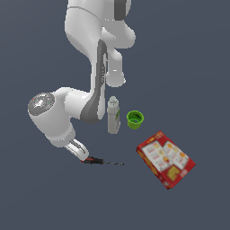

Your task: Pick up a designated object from a clutter of objects.

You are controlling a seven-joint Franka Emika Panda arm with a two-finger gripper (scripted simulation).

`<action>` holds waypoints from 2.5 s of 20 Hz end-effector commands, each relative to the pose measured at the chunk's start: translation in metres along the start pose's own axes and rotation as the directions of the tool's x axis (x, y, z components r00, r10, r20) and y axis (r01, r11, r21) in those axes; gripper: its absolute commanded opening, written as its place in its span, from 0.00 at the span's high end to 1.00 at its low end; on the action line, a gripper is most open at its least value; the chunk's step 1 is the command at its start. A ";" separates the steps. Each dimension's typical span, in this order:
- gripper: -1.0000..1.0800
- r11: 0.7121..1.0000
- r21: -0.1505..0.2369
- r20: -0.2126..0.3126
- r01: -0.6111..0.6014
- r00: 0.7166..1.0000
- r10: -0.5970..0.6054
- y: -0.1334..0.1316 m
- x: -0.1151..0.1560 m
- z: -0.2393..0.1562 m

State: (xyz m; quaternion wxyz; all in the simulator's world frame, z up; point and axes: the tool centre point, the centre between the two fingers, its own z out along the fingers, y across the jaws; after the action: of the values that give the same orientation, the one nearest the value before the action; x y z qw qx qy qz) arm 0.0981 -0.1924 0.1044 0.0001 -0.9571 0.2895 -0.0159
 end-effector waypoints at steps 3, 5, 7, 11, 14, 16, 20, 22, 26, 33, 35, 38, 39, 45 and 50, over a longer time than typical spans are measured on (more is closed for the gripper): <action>1.00 1.000 -0.001 0.004 0.000 1.000 0.000 0.001 -0.004 -0.045; 1.00 1.000 -0.002 0.007 0.000 1.000 0.000 0.002 -0.007 -0.068; 1.00 1.000 -0.003 0.010 0.000 1.000 0.000 0.002 -0.009 -0.091; 1.00 1.000 -0.005 0.016 0.000 1.000 0.000 0.003 -0.012 -0.137; 1.00 1.000 -0.007 0.019 0.001 1.000 -0.001 0.004 -0.014 -0.169; 1.00 1.000 -0.007 0.022 0.001 1.000 -0.001 0.004 -0.015 -0.189; 1.00 1.000 -0.009 0.026 0.002 1.000 -0.002 0.004 -0.016 -0.219; 1.00 1.000 -0.009 0.027 0.002 1.000 -0.002 0.003 -0.016 -0.231; 1.00 1.000 -0.009 0.029 0.003 1.000 -0.003 0.003 -0.016 -0.247; 1.00 1.000 -0.009 0.030 0.003 1.000 -0.003 0.003 -0.016 -0.255; 1.00 1.000 -0.009 0.030 0.003 1.000 -0.003 0.003 -0.015 -0.255; 1.00 1.000 -0.009 0.030 0.003 1.000 -0.003 0.002 -0.013 -0.258; 1.00 1.000 -0.009 0.030 0.003 1.000 -0.003 0.002 -0.012 -0.260; 1.00 1.000 -0.009 0.030 0.003 1.000 -0.003 0.002 -0.003 -0.272; 1.00 1.000 -0.009 0.030 0.004 1.000 -0.003 0.001 0.001 -0.277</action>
State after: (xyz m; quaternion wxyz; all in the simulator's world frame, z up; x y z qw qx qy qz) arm 0.0886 -0.1907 0.3795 -0.0001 -0.9577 0.2879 -0.0002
